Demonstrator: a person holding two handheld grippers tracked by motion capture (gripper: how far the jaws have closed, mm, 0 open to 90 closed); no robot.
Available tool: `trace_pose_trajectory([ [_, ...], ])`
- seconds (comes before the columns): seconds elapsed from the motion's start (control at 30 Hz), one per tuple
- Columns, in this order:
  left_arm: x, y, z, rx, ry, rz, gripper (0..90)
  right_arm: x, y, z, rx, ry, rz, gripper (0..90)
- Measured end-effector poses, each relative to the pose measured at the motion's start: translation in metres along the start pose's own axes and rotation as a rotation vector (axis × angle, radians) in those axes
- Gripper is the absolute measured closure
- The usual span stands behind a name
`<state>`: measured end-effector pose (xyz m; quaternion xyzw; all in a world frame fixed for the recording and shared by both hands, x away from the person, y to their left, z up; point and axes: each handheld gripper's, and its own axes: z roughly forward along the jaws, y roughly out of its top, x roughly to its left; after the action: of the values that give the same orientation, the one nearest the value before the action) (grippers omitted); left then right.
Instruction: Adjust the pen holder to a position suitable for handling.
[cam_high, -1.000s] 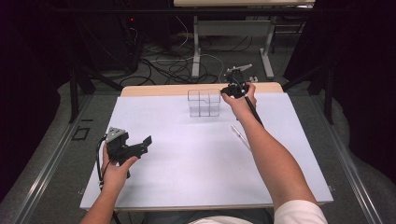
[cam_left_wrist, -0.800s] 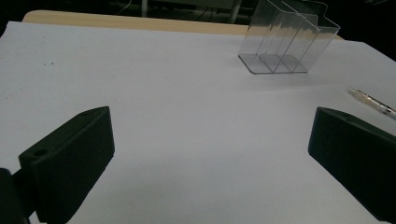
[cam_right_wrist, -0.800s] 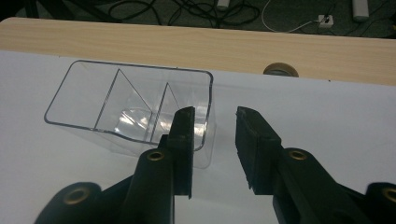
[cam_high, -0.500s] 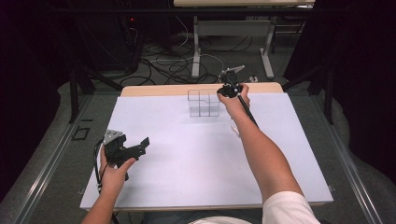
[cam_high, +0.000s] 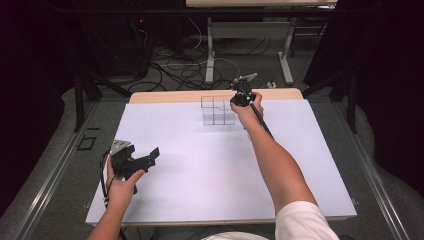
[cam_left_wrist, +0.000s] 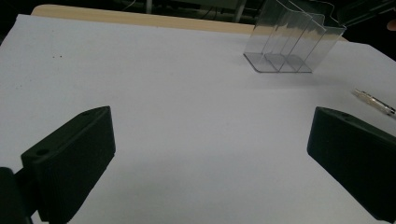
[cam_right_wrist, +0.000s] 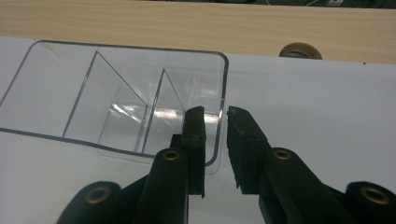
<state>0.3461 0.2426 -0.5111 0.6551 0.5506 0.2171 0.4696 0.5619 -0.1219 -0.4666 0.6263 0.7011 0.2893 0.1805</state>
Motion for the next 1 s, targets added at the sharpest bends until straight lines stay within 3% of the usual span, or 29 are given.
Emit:
trace_pose_trajectory([
  [0.43,0.000,0.000,0.000,-0.001,0.003,0.004,1.3,0.004,-0.004,0.008,0.013,-0.048,-0.016,82.0],
  [0.7,0.000,0.000,-0.001,0.000,0.002,0.006,1.5,0.007,-0.004,0.007,0.024,-0.078,0.015,87.8],
  [0.83,0.000,0.000,-0.001,-0.001,-0.004,0.012,1.5,0.010,-0.003,0.007,0.031,-0.098,0.067,89.2],
  [1.0,0.000,0.000,0.000,-0.001,-0.004,0.011,1.5,0.013,-0.002,0.006,0.041,-0.115,0.082,89.5],
])
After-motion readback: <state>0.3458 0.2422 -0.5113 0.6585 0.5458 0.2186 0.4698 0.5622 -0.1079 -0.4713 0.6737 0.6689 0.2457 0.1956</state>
